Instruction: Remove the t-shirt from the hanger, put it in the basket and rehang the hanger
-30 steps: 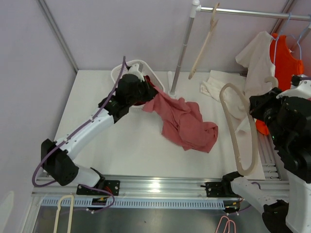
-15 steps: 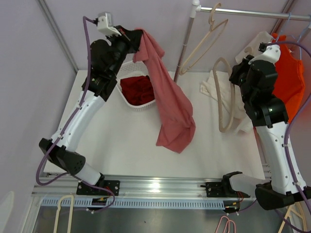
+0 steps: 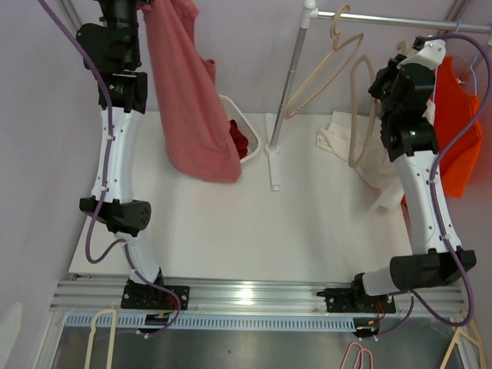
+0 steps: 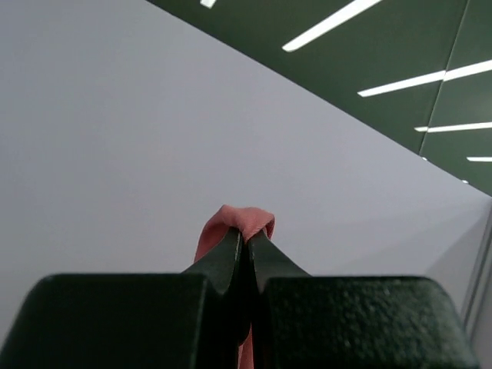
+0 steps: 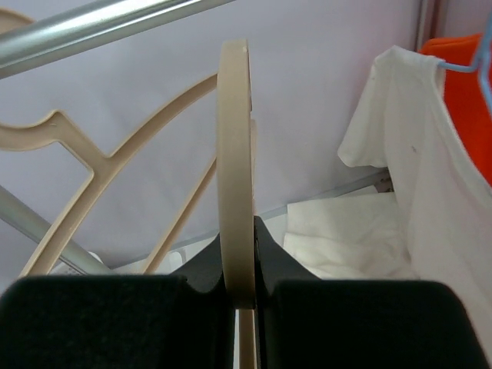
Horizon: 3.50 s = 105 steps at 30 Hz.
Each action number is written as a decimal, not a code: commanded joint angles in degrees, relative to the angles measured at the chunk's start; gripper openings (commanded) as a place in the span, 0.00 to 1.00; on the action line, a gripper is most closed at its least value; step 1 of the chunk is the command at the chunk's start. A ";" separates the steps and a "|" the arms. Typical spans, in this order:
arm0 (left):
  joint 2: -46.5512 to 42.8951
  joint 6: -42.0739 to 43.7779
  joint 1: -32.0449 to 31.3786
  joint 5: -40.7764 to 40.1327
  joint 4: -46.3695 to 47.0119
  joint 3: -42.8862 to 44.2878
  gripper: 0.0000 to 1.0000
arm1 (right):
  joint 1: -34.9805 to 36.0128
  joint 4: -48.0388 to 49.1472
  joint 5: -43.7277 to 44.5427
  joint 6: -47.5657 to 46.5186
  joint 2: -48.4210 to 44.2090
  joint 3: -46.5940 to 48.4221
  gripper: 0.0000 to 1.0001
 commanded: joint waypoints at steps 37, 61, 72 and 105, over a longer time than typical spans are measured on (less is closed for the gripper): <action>11.57 -16.88 -0.09 7.64 14.44 -2.61 0.01 | -2.61 9.03 -7.03 -3.36 8.02 3.75 0.00; 13.18 -14.01 -0.27 12.75 -45.60 -33.44 0.01 | -3.84 15.09 -14.76 -8.46 7.66 6.81 0.00; 5.81 -14.09 -0.35 16.63 -31.72 -58.94 0.99 | -3.76 22.30 -21.62 -8.55 12.75 10.68 0.00; -42.87 -5.83 -6.59 -4.01 -18.36 -85.28 0.99 | -0.33 12.21 -18.63 -9.61 25.51 26.07 0.52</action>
